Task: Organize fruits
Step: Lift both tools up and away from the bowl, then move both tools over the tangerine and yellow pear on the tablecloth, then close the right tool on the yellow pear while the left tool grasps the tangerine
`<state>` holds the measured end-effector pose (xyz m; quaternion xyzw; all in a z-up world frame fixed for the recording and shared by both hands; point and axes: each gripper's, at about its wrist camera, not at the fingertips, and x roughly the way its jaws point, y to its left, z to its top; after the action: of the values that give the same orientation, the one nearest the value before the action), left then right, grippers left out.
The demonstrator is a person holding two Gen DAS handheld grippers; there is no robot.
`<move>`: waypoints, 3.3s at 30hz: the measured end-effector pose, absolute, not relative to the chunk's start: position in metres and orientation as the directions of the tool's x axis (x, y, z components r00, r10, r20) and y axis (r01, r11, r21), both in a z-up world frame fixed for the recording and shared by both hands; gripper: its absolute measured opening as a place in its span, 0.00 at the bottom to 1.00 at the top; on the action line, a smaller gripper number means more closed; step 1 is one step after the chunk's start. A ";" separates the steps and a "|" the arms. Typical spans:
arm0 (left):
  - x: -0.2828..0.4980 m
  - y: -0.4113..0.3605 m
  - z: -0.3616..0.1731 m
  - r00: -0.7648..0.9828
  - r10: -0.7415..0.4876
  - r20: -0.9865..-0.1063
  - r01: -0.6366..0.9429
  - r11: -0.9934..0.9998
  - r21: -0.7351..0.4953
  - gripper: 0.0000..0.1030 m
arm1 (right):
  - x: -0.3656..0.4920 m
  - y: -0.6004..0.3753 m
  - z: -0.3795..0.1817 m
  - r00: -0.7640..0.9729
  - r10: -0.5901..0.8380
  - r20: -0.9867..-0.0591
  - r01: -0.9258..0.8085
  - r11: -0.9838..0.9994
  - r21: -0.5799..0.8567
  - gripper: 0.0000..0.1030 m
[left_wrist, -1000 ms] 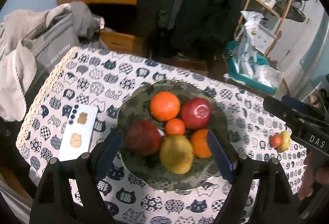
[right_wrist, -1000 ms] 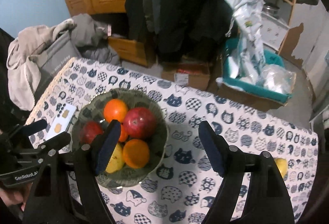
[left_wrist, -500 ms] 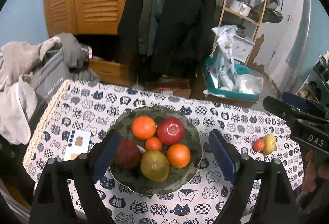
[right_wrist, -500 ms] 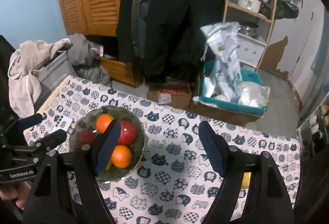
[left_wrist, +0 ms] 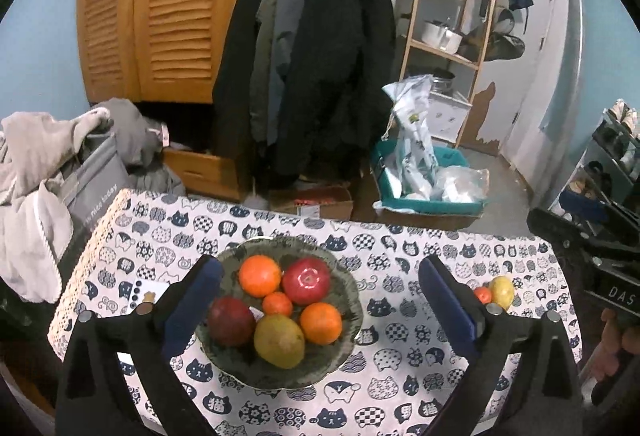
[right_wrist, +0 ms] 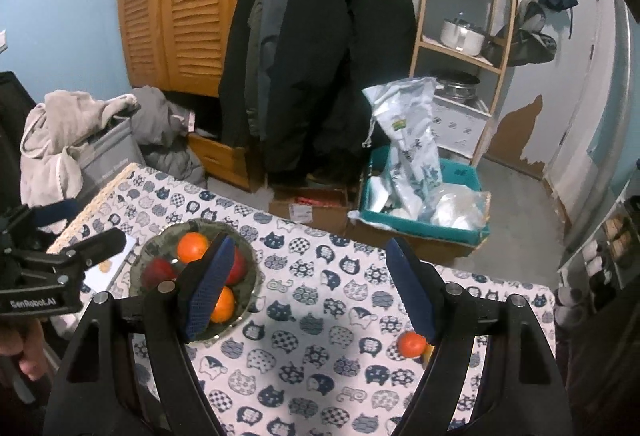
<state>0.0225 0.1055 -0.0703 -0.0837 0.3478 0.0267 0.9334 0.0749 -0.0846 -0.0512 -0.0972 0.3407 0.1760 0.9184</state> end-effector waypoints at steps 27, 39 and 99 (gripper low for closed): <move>0.040 0.010 -0.051 0.762 -0.089 -0.642 0.040 0.995 -0.090 0.99 | 0.058 -0.209 -0.050 0.756 0.125 -0.642 -0.190 0.981 -0.033 0.76; 0.059 -0.034 -0.067 0.725 -0.110 -0.679 0.098 0.994 -0.057 0.99 | 0.060 -0.257 -0.068 0.736 0.078 -0.672 -0.105 0.994 0.001 0.76; 0.192 -0.116 -0.258 0.423 -0.084 -0.902 0.121 0.992 -0.035 0.99 | 0.190 -0.310 -0.301 0.284 0.201 -0.937 0.106 0.965 0.239 0.64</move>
<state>0.1917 -0.1158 -0.2581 0.0176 0.5337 -0.0608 0.8433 0.1901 -0.3098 -0.3007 0.1284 0.5974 0.0299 0.7910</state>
